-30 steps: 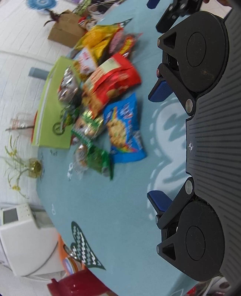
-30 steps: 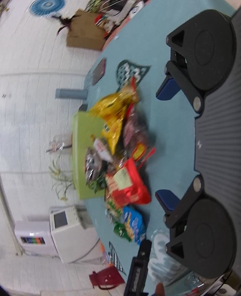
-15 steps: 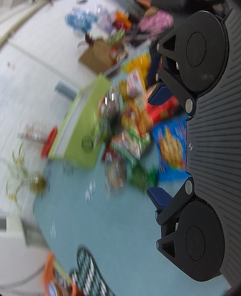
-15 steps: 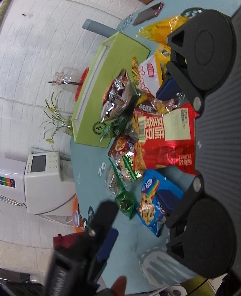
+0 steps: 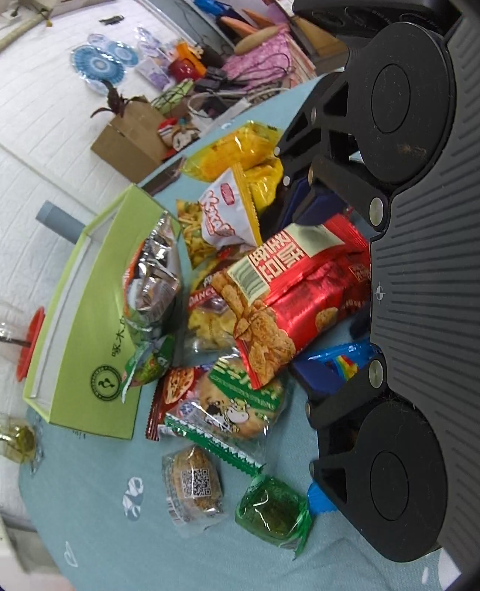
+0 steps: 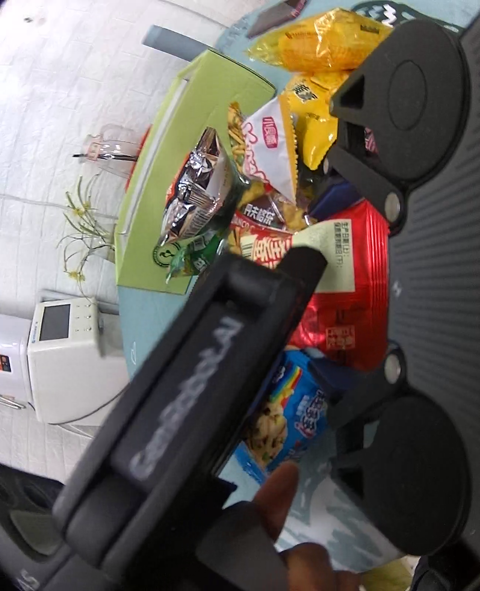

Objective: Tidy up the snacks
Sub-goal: 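Move the left tool to the red chip bag and close on it, then carry the red chip bag into the green box and open the left tool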

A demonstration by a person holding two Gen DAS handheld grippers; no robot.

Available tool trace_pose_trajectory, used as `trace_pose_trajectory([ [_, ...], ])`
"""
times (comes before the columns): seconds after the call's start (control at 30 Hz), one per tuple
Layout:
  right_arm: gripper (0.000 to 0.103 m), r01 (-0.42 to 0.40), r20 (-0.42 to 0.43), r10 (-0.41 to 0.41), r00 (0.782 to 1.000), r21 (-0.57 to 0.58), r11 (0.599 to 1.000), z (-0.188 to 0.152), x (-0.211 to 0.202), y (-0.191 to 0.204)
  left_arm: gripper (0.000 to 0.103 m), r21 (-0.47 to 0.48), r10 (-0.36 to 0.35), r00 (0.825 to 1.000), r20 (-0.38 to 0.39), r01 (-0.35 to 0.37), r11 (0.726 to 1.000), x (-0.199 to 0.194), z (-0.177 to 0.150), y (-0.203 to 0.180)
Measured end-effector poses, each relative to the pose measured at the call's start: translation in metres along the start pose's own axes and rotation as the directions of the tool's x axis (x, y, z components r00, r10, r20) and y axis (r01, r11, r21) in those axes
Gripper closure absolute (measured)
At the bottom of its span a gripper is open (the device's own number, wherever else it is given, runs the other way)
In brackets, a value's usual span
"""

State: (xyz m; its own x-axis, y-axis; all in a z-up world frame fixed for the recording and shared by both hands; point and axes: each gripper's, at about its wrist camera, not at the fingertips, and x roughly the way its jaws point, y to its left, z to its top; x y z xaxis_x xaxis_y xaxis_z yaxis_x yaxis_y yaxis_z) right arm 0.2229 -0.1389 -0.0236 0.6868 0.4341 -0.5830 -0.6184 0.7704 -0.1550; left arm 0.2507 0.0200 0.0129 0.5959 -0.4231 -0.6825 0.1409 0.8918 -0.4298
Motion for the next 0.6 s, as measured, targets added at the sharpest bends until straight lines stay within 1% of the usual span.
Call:
trace_pose_trajectory([
  [0.03,0.025,-0.01,0.001,0.01,1.0,-0.005,1.0,-0.001,-0.004,0.003,0.058,0.011,-0.013,1.0,-0.011,0.013,1.0,-0.001,-0.002,0.001],
  [0.07,0.027,-0.023,0.003,0.023,1.0,-0.001,1.0,-0.002,-0.008,0.005,0.064,0.011,-0.033,0.999,-0.022,0.033,0.999,-0.003,-0.005,0.003],
  [0.1,0.028,-0.031,0.007,0.031,1.0,0.007,1.0,-0.004,-0.012,0.007,0.066,0.002,-0.051,0.998,-0.036,0.051,0.999,-0.004,-0.009,0.005],
  [0.2,0.028,-0.042,0.012,0.042,0.999,0.03,0.999,-0.013,-0.029,0.015,0.065,0.024,-0.063,0.996,-0.057,0.065,0.998,-0.012,-0.02,0.003],
  [0.23,0.025,-0.05,0.011,0.049,0.999,0.052,0.997,-0.016,-0.032,0.016,0.065,0.037,-0.067,0.996,-0.063,0.069,0.997,-0.013,-0.023,0.001],
  [0.3,0.024,-0.052,0.004,0.052,0.999,0.083,0.995,-0.021,-0.032,0.014,0.059,0.068,-0.064,0.996,-0.065,0.068,0.995,-0.012,-0.028,-0.003],
  [0.33,0.022,-0.041,0.0,0.041,0.999,0.088,0.995,-0.022,-0.031,0.013,0.057,0.082,-0.058,0.997,-0.057,0.062,0.995,-0.011,-0.028,-0.005],
  [0.37,0.022,-0.039,0.002,0.039,0.999,0.097,0.995,-0.022,-0.032,0.012,0.052,0.089,-0.049,0.997,-0.054,0.053,0.995,-0.01,-0.027,-0.007],
  [0.4,0.022,-0.04,0.002,0.04,0.999,0.105,0.994,-0.021,-0.032,0.011,0.043,0.095,-0.045,0.998,-0.051,0.049,0.994,-0.009,-0.026,-0.009],
  [0.43,0.022,-0.045,0.0,0.046,0.999,0.119,0.992,-0.023,-0.031,0.007,0.04,0.105,-0.041,0.998,-0.051,0.046,0.993,-0.007,-0.026,-0.01],
  [0.47,0.023,-0.051,-0.004,0.051,0.999,0.136,0.989,-0.021,-0.027,0.005,0.04,0.118,-0.039,0.998,-0.045,0.044,0.992,-0.007,-0.027,-0.011],
  [0.5,0.023,-0.058,0.006,0.057,0.998,0.151,0.987,-0.023,-0.027,0.003,0.043,0.133,-0.035,0.999,-0.038,0.04,0.99,-0.006,-0.029,-0.012],
  [0.53,0.027,-0.054,0.01,0.053,0.999,0.147,0.988,-0.023,-0.028,0.004,0.053,0.152,-0.027,0.999,-0.029,0.031,0.988,-0.007,-0.03,-0.013],
  [0.57,0.029,-0.054,0.005,0.054,0.999,0.142,0.988,-0.022,-0.028,0.004,0.07,0.164,-0.047,0.998,-0.038,0.053,0.985,-0.007,-0.031,-0.013],
  [0.6,0.031,-0.054,-0.005,0.055,0.998,0.137,0.989,-0.019,-0.027,0.004,0.076,0.15,-0.073,0.996,-0.05,0.079,0.985,-0.007,-0.03,-0.011],
])
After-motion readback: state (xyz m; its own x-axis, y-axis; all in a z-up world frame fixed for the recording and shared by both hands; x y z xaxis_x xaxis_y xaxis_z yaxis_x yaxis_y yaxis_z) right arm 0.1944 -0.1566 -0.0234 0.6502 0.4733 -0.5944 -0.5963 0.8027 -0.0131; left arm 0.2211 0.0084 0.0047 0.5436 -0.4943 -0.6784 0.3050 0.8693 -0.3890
